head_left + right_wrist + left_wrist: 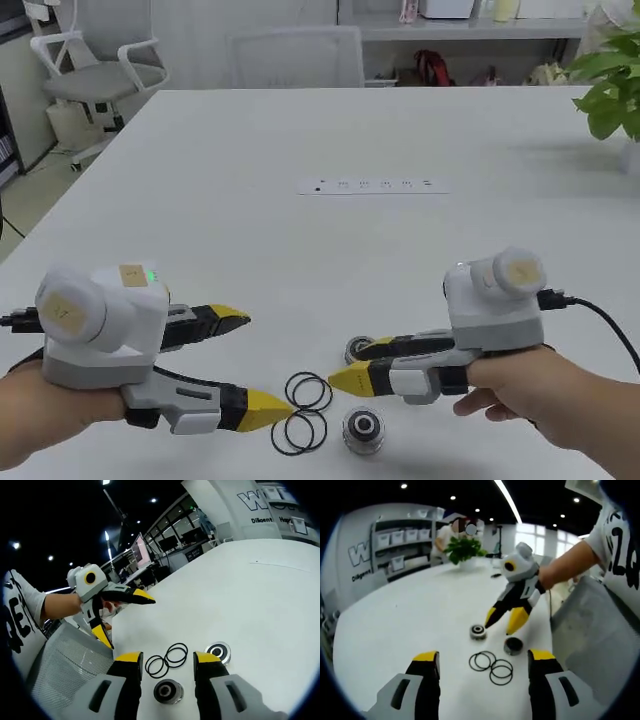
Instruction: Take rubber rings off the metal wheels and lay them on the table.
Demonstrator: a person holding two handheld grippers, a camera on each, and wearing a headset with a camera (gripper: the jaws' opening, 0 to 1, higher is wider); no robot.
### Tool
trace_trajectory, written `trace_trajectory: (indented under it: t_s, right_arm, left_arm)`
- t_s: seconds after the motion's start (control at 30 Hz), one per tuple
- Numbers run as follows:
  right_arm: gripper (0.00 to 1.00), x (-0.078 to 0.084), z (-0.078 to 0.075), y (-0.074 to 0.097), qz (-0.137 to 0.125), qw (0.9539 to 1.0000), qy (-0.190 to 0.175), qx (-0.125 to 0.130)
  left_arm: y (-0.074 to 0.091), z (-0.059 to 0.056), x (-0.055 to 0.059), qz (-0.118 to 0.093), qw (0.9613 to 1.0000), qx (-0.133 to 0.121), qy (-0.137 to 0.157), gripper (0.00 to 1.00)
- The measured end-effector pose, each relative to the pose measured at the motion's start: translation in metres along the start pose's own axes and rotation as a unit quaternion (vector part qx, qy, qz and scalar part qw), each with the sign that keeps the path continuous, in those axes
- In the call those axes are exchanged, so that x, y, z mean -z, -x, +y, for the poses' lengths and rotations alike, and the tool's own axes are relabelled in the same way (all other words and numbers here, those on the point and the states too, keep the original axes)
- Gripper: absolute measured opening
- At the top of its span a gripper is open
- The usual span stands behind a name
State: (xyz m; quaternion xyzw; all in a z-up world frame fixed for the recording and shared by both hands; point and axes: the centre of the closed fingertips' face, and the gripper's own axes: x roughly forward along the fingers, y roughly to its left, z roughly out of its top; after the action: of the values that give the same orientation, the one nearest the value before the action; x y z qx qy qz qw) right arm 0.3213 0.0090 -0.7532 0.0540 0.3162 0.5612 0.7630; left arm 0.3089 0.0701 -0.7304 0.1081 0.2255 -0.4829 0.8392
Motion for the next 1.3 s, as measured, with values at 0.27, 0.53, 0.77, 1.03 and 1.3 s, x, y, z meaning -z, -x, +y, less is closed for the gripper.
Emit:
trace_trajectory:
  t_s: [0.27, 0.53, 0.77, 1.03, 1.3]
  right_arm:
    - [0.46, -0.02, 0.0, 0.026, -0.02, 0.998, 0.056, 0.02]
    - [0.54, -0.009, -0.002, 0.049, -0.015, 0.9946, 0.092, 0.044]
    - [0.57, 0.01, -0.002, 0.069, -0.006, 0.9913, 0.115, 0.064]
    - [0.64, 0.022, -0.002, 0.09, -0.009, 0.9865, 0.137, 0.09]
    - [0.68, 0.035, -0.002, 0.106, -0.01, 0.9822, 0.152, 0.11]
  left_arm:
    - [0.007, -0.007, -0.013, -0.003, 0.9998, -0.005, -0.019, 0.76]
    - [0.011, -0.013, -0.015, -0.005, 0.9997, -0.006, -0.022, 0.79]
    - [0.016, -0.014, -0.011, -0.006, 0.9998, -0.012, -0.017, 0.81]
    - [0.024, -0.014, -0.004, -0.01, 0.9997, -0.022, -0.005, 0.81]
    - [0.028, -0.015, -0.001, -0.013, 0.9995, -0.029, -0.001, 0.81]
